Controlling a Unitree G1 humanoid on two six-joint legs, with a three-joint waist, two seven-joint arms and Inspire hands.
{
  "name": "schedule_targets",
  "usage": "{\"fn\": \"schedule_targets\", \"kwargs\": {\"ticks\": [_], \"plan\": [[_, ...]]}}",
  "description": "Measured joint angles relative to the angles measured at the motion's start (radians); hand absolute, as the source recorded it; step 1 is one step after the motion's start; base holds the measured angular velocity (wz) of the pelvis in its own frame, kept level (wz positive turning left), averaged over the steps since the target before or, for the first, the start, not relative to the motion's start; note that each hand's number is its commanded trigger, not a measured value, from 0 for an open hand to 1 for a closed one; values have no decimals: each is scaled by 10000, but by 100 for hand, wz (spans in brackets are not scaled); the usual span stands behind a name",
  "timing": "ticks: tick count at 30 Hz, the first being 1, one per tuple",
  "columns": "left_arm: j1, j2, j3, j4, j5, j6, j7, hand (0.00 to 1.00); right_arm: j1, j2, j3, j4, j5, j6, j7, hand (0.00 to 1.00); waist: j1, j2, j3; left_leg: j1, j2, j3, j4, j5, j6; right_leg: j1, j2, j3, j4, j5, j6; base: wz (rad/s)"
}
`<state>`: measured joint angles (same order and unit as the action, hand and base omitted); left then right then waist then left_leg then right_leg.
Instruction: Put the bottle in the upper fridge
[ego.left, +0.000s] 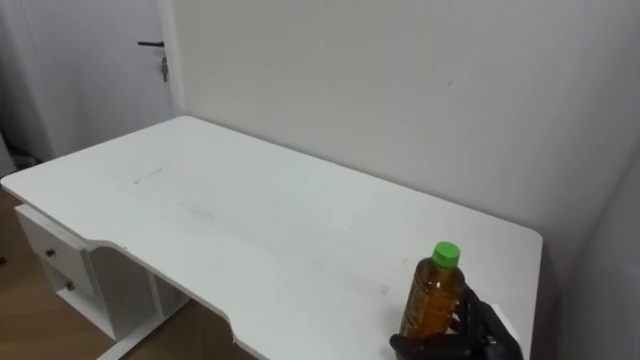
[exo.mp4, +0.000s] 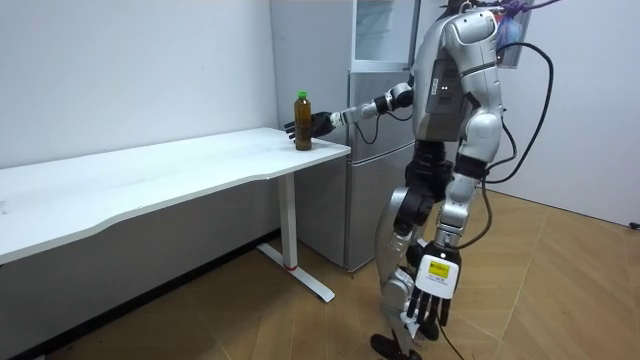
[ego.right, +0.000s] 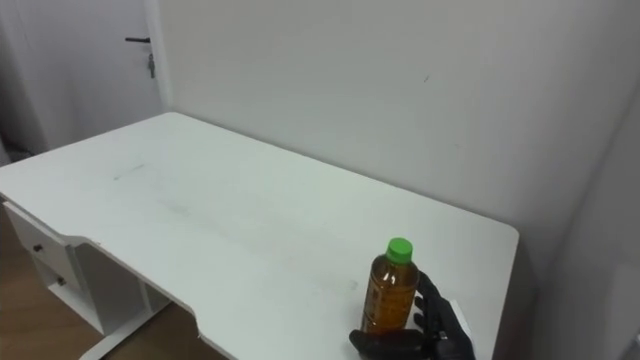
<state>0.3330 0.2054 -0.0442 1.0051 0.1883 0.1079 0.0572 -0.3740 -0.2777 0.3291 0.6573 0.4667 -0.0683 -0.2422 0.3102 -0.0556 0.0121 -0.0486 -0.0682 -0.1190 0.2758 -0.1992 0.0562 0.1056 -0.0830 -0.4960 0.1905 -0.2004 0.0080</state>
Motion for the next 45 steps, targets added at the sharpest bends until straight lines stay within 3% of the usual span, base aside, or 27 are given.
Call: {"fn": "schedule_targets", "kwargs": {"ticks": [33, 45], "plan": [[454, 76, 14, -444, -14, -36, 2, 0, -6, -2, 2, -22, 504, 35, -164, 0, 25, -40, 10, -127, -78, -67, 168, -2, 33, -55, -60, -38, 149, -42, 66, 0], [575, 83, 102, -450, -16, -36, 62, 0, -7, -16, -80, -27, 838, 34, -279, 0, 74, 9, 5, -285, -150, -365, 338, 7, 46, -7, -63, -412, 158, -51, 81, 7]]}}
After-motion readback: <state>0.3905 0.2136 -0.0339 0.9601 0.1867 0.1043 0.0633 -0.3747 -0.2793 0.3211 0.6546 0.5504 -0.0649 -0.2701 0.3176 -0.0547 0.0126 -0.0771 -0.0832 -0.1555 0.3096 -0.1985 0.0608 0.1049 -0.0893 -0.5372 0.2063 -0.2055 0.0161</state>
